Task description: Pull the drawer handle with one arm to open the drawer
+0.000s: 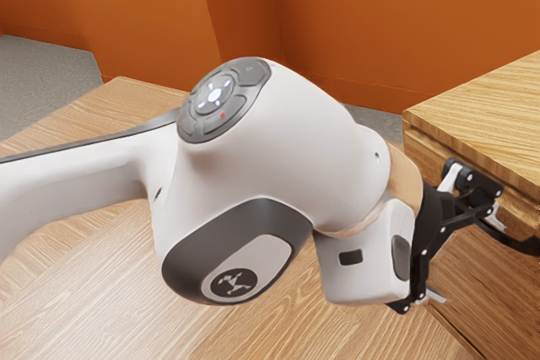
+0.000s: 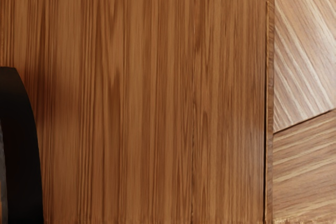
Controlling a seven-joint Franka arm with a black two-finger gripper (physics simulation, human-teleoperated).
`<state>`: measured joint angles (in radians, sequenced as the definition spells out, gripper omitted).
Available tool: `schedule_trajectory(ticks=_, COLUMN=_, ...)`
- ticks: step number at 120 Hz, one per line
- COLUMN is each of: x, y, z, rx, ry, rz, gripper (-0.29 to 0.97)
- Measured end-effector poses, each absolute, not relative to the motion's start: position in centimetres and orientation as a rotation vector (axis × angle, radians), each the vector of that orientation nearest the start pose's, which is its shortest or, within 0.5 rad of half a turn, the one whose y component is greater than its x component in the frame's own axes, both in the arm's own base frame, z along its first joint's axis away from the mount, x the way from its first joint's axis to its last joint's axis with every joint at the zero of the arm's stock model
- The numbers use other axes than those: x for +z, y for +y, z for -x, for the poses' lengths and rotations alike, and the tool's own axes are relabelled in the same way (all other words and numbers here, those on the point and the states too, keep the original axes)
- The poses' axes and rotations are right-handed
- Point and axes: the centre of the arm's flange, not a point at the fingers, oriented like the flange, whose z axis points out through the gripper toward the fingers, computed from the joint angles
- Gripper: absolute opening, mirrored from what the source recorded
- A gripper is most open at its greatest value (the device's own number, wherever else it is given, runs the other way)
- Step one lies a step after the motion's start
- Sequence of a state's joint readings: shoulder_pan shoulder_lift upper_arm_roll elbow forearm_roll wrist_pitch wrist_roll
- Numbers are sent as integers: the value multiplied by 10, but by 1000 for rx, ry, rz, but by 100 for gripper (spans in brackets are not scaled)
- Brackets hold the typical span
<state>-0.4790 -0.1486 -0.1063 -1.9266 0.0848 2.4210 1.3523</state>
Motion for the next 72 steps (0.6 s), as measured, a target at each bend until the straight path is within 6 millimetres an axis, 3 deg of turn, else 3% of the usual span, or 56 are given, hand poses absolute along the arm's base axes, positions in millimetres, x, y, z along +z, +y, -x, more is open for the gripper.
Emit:
schedule_trajectory(ticks=22, x=631, y=-303, z=-446, rx=-793, ry=2268, rz=1469, gripper=50)
schedule_trajectory(ticks=35, x=639, y=-290, z=-425, rx=-810, ry=2260, rz=1452, gripper=25)
schedule_trajectory(ticks=39, x=641, y=-286, z=-418, rx=-814, ry=2259, rz=1447, gripper=25)
schedule_trajectory(ticks=41, x=641, y=-276, z=-420, rx=-813, ry=2242, rz=1471, gripper=29)
schedule_trajectory(ticks=47, x=642, y=-271, z=-411, rx=-815, ry=2243, rz=1460, gripper=38)
schedule_trajectory(ticks=55, x=647, y=-260, z=-394, rx=-824, ry=2237, rz=1439, gripper=19)
schedule_trajectory(ticks=59, x=650, y=-252, z=-383, rx=-837, ry=2229, rz=1427, gripper=-2)
schedule_trajectory(ticks=63, x=652, y=-223, z=-384, rx=-845, ry=2178, rz=1493, gripper=16)
schedule_trajectory(ticks=72, x=653, y=-180, z=-376, rx=-873, ry=2111, rz=1581, gripper=34)
